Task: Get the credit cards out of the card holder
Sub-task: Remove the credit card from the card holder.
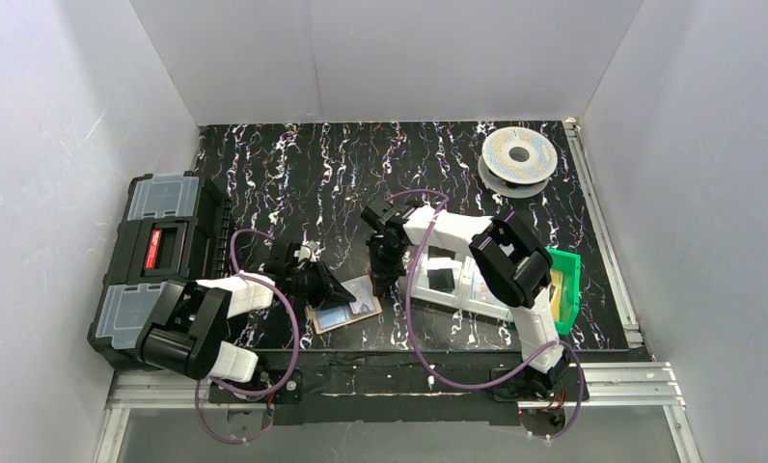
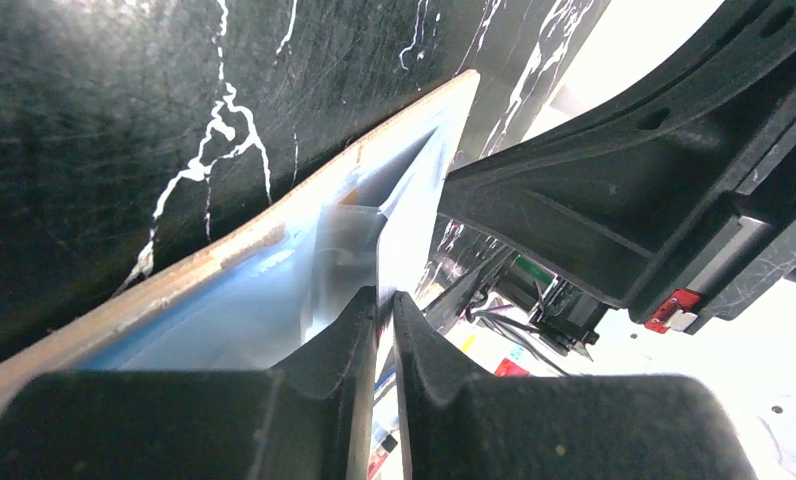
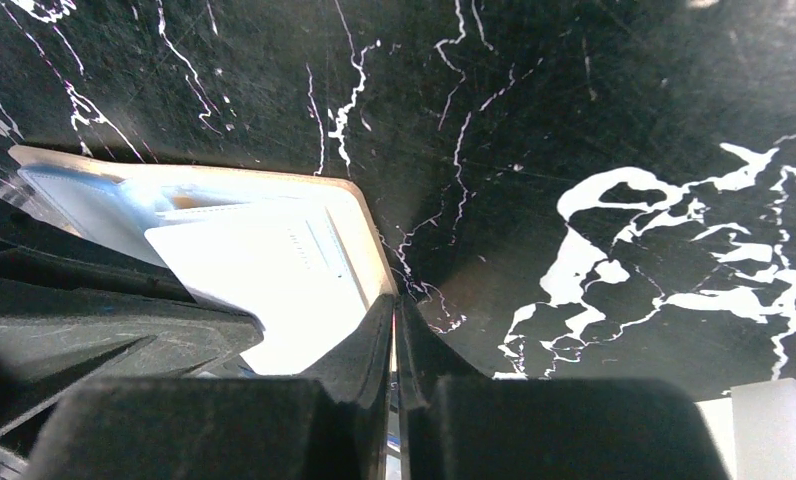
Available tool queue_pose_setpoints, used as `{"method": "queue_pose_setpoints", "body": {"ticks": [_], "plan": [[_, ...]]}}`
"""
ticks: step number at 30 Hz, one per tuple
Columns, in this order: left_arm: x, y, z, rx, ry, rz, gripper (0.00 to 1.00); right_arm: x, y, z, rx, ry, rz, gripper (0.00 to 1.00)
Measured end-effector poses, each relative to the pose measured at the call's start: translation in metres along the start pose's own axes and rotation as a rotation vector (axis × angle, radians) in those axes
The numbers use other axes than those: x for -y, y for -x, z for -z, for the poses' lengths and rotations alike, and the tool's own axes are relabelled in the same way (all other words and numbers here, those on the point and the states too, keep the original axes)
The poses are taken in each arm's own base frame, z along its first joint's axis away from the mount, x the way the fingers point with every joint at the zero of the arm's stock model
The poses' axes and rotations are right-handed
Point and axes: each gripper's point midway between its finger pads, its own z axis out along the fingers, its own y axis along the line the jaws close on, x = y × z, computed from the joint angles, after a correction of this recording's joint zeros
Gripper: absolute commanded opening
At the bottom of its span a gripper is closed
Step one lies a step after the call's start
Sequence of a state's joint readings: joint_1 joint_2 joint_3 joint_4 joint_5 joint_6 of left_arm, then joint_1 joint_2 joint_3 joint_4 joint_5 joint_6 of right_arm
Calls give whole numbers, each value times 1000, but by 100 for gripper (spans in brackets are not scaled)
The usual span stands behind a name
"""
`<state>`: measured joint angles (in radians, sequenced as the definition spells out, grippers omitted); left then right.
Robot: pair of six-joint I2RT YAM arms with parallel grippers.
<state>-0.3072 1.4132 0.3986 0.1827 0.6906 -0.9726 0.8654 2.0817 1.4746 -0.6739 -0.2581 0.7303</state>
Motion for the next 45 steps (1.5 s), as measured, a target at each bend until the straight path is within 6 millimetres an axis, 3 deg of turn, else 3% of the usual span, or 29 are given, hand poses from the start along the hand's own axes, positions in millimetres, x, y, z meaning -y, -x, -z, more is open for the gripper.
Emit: {"method": "queue_pose_setpoints", "body": {"ticks": [15,20,27,31,36,41,45], "plan": [[-7,6,19,43,120,-77,0,-3,0,-1,-3,16,-1,10],[-8,5,19,42,124,-75,0,-4,1,0,3,21,2,19],[-1,9,9,36,55,-49,0,1,9,8,62,17,19,44],[2,14,1,28,29,-26,0,6,19,23,110,20,24,47],[11,23,-8,26,-18,9,0,-5,31,41,172,76,41,50],[26,35,-11,48,-59,7,0,-13,35,43,169,145,42,53],[32,38,-11,60,-77,4,0,-8,37,39,145,214,8,56]]}}
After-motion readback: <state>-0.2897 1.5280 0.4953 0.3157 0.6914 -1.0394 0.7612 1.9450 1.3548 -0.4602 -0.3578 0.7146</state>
